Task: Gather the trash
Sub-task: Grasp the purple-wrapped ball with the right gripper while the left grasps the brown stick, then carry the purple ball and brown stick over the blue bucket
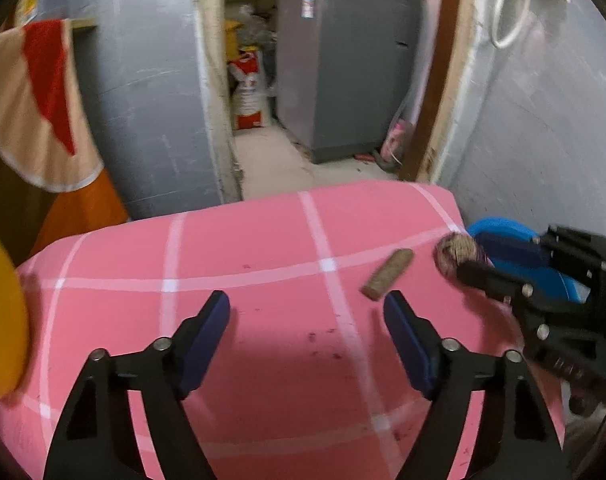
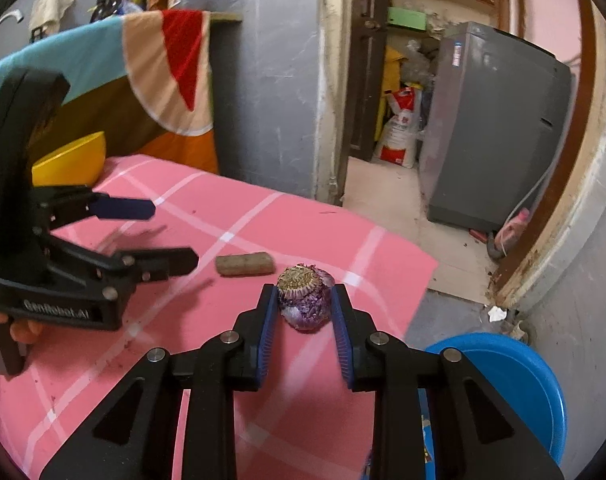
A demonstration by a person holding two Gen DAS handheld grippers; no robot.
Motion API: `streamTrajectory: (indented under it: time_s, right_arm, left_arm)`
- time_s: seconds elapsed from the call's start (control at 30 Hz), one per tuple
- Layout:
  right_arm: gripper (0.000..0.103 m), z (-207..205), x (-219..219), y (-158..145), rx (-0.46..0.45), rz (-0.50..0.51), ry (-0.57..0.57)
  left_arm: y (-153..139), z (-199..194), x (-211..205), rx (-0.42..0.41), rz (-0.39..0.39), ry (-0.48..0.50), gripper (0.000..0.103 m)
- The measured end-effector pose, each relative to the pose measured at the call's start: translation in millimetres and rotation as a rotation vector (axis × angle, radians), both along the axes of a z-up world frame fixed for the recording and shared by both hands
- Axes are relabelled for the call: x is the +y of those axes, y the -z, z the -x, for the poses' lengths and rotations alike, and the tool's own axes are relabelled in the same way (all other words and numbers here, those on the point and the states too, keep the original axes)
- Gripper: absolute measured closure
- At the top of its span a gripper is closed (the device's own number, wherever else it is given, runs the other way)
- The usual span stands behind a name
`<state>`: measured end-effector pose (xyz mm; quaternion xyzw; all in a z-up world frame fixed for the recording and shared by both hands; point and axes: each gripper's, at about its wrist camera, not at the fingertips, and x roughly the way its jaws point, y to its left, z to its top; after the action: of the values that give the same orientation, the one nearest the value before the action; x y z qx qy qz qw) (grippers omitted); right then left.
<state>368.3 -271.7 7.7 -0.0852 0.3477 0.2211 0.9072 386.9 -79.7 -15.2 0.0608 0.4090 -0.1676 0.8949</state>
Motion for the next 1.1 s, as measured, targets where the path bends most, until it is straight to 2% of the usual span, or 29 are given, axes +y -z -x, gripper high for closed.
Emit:
streamTrajectory:
  time_s: [0.17,0.3,0.6,0.83,1.1]
  right_arm:
    - [0.078,-0.5,-15.3,0.6,0.008,-0.021,0.03]
    - [0.078,0.3,-21.9,-0.7,0.005,-0.034,0.043]
    - [0.078,2.7,-22.2,0.4,0.008,-0.061,0.039]
    - [0.078,7.8,-30.2,-3.5,-0.012,-0.077,0.042]
    - [0.078,25.3,-46.7,-24.8,-0.104,-0.14,0.07]
  left_arm:
    - [5.4,-2.6,-24.6,0.007,-0.049,0.077,0.043]
    - [12.6,-7.6,-40.7,0.026,-0.084,0.118,0.059]
    - [17.9,-12.6,-47.5,0.06,-0.082,0.139,0.088]
    - [12.4,-3.3,-50.5,0.055,-0.067,0.098,0.092]
    - [-11.9,21.1,-56.8,-0.057,0.04,0.04,0.092]
